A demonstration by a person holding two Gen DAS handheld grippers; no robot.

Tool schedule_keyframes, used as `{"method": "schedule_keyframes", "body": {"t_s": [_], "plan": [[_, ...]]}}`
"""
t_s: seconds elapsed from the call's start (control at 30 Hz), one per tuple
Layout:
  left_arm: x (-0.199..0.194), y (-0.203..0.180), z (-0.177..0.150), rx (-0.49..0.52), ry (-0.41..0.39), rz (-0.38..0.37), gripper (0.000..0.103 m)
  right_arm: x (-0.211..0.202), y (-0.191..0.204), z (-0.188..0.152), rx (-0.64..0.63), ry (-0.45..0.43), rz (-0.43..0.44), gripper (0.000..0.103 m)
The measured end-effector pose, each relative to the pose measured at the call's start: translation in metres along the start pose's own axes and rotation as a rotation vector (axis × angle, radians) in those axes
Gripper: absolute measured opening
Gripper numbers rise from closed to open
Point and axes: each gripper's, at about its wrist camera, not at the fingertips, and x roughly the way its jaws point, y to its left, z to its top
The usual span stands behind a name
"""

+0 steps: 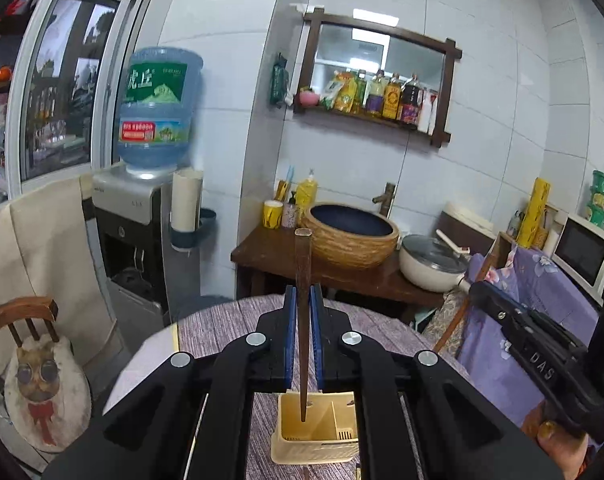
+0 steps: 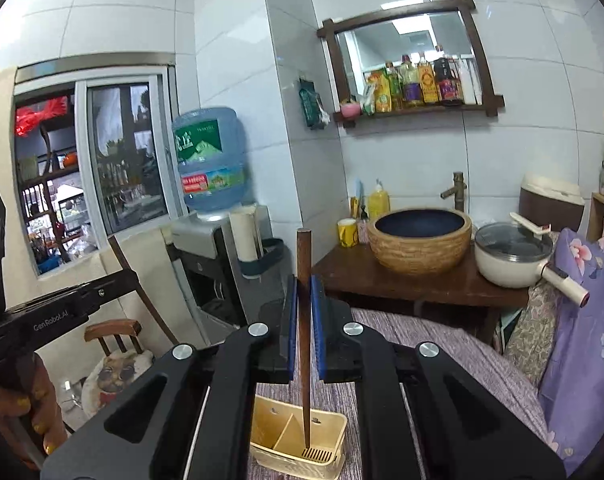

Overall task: Organize utensils
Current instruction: 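Carry the chopstick over the cream holder and open the right tool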

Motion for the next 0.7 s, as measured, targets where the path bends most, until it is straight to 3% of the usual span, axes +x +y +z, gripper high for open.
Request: {"method": "schedule_keyframes", "body": {"t_s": [0.2, 0.37, 0.7], "plan": [[0.034, 0.006, -0.038, -0.01, 0.089, 0.01, 0.008, 0.035, -0.007, -0.043, 0.032, 0.098, -0.005, 0.008], [0.055, 0.009, -0.065, -0.009, 0.159, 0.008, 0.008, 0.049, -0.01, -0.061, 0.041, 0.142, -0.009, 0.008], [0.068, 0.009, -0.077, 0.01, 0.175, 0.034, 0.008, 0.049, -0.009, -0.066, 0.025, 0.12, -0.017, 0.008]]}}
